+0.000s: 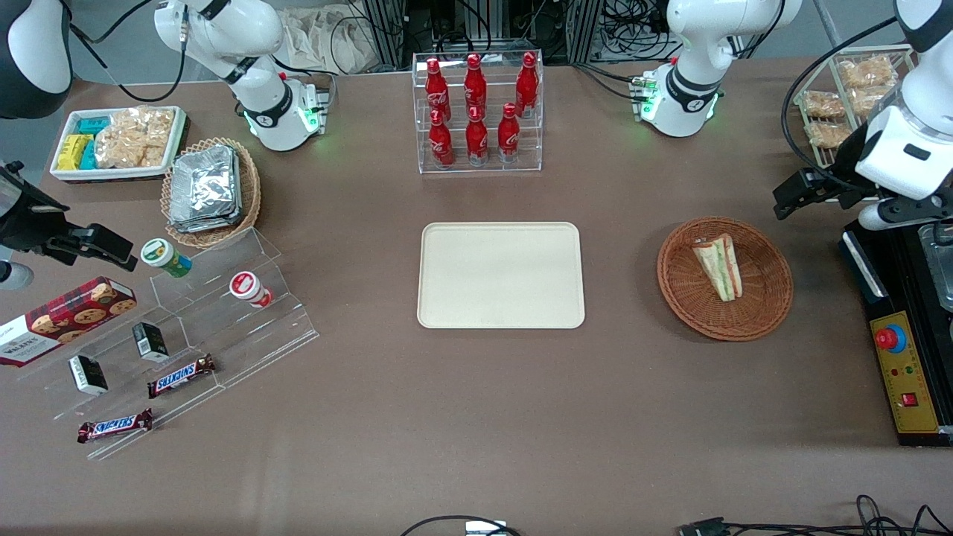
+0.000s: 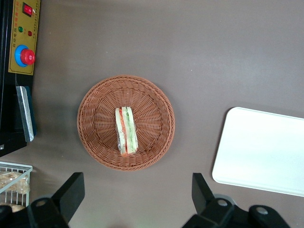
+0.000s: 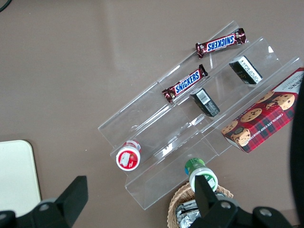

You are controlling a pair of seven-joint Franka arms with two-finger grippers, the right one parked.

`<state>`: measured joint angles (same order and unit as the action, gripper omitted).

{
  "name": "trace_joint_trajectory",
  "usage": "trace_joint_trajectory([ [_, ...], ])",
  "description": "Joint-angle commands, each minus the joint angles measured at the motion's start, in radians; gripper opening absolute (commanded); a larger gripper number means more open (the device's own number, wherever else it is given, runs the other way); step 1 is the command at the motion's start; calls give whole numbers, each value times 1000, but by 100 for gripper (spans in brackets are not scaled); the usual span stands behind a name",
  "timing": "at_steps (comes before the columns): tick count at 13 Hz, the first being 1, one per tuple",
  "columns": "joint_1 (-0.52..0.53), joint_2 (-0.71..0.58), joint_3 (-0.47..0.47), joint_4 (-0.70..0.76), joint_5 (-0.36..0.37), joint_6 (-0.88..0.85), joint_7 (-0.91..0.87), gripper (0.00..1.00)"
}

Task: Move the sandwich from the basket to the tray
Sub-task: 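Move the left gripper down over the sandwich in the wicker basket, then close the left gripper on the wrapped sandwich's upright edge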

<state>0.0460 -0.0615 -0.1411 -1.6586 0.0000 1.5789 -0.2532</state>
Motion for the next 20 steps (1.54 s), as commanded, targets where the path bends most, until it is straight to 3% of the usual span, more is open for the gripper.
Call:
trace_joint_trajectory([
  [1,-21,23,18,49,11,-26,9,100],
  [3,-21,23,18,57,14,-27,12,100],
  [6,-20,40,15,80,90,-27,18,100],
  [11,-20,68,12,21,60,-47,6,100],
  [20,-18,15,12,-510,44,392,-58,100],
])
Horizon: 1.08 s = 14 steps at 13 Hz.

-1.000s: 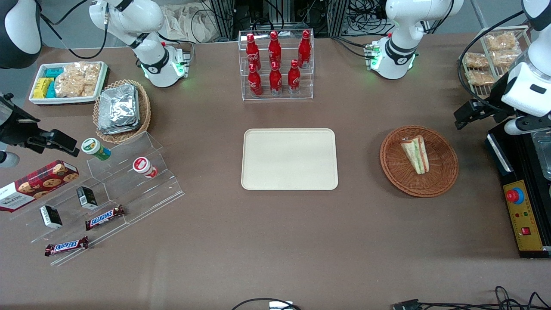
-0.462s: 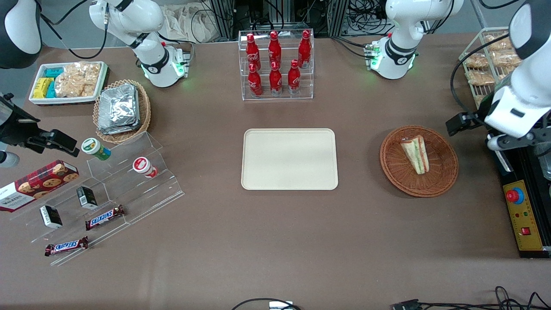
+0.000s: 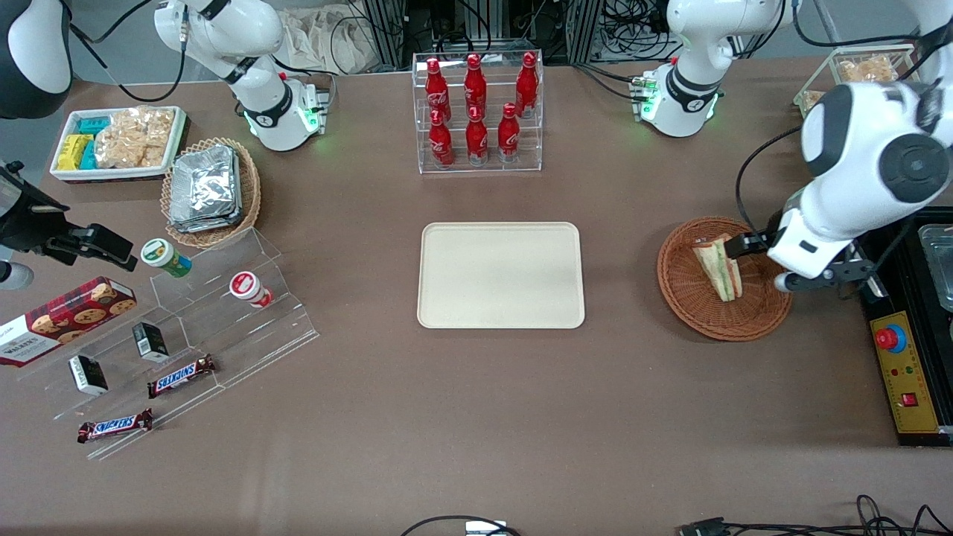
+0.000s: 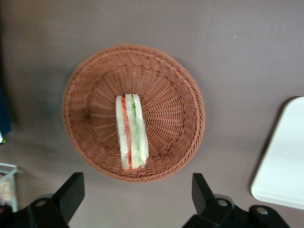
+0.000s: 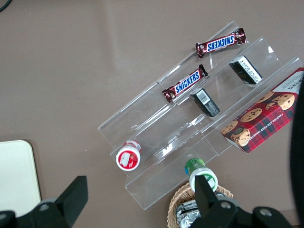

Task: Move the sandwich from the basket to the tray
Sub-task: 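Close the left gripper on the wrapped sandwich's upright edge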

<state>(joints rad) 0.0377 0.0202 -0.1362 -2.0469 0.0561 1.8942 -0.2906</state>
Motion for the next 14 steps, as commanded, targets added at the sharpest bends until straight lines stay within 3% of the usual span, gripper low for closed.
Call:
trace_joint_trajectory([
  [1,-7,-57,7,-145,-15,107,-31,100],
  [8,5,-8,13,-404,-24,460,-35,100],
  [14,45,64,17,-453,87,585,-22,100],
])
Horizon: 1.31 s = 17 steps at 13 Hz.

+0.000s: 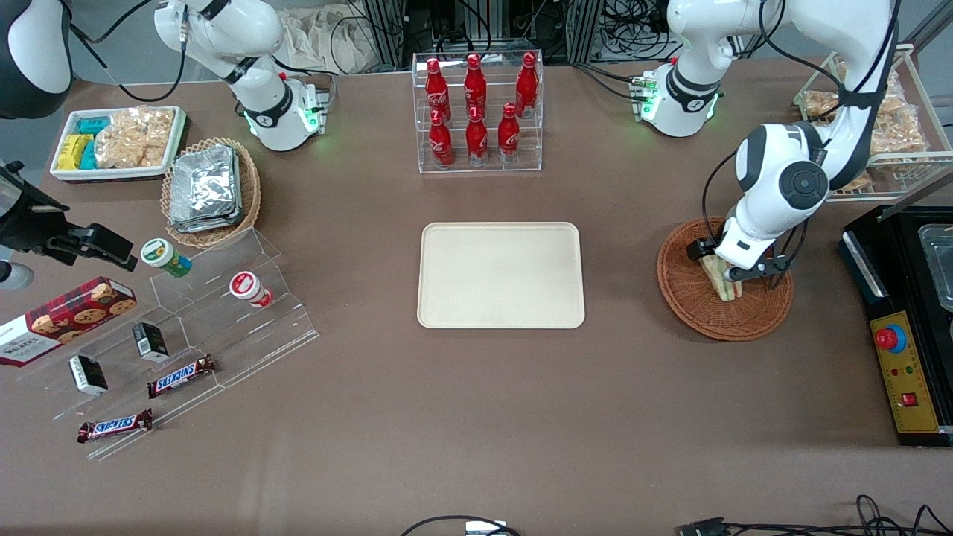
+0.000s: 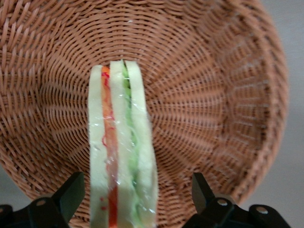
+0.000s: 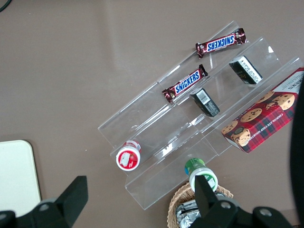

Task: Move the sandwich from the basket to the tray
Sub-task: 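Close the left gripper on the wrapped sandwich's upright edge, then lift the sandwich up out of the basket with the left gripper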

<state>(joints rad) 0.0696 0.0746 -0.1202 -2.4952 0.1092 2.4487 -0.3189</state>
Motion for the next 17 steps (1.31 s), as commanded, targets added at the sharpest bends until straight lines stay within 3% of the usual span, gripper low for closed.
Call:
trace_joint_trajectory([
  [1,15,13,1,-5,35,33,6,100],
  [4,15,13,1,-5,33,33,6,100],
  [5,15,13,1,-5,35,35,7,82],
  [6,15,11,1,-5,35,35,14,19],
  [7,15,10,1,-5,35,35,15,0],
  [12,15,-44,2,4,33,-29,29,0],
  [15,13,-189,1,36,32,-179,56,0],
  [17,15,-263,4,131,12,-358,121,0],
])
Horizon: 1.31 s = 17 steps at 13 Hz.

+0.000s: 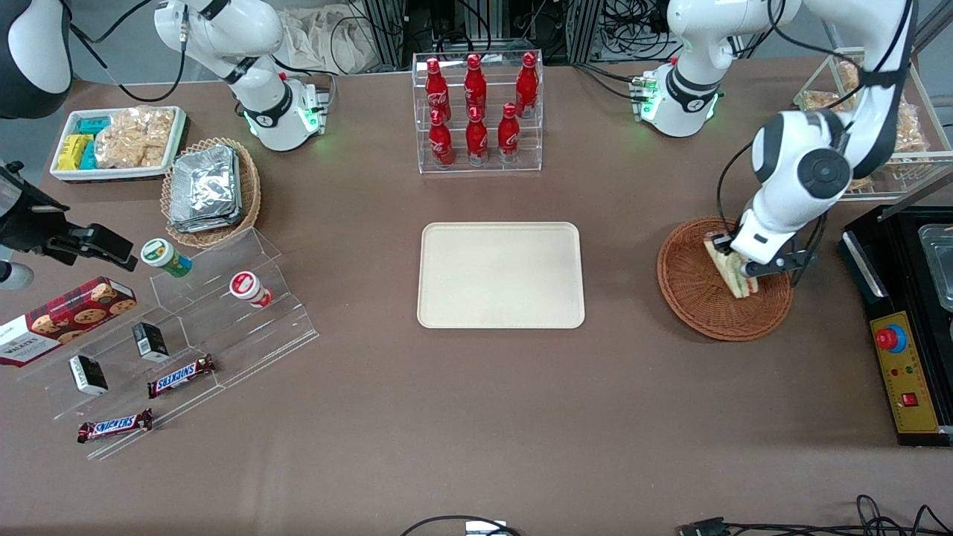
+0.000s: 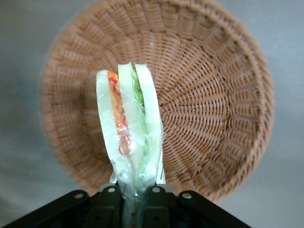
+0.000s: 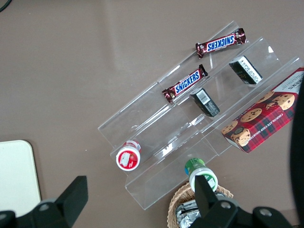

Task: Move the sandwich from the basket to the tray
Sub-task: 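Lift the sandwich up out of the basket with the left gripper, then carry the sandwich over the cream tray and lower it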

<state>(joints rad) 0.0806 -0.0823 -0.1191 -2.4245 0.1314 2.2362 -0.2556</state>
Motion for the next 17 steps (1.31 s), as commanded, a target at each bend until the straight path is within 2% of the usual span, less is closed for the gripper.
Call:
trace_joint_trajectory([
  [1,2,-122,21,147,-12,-264,79,0],
  [2,2,-119,29,257,-19,-393,119,0],
  [4,4,-85,32,489,-79,-617,206,0],
  [6,-1,-36,27,669,-82,-758,222,0],
  [8,-15,22,-8,795,-133,-837,211,0],
  [10,-15,88,-147,898,-141,-885,159,0],
  [15,-19,234,-567,982,-122,-853,-325,0],
  [17,-22,283,-626,966,-99,-764,-419,0],
])
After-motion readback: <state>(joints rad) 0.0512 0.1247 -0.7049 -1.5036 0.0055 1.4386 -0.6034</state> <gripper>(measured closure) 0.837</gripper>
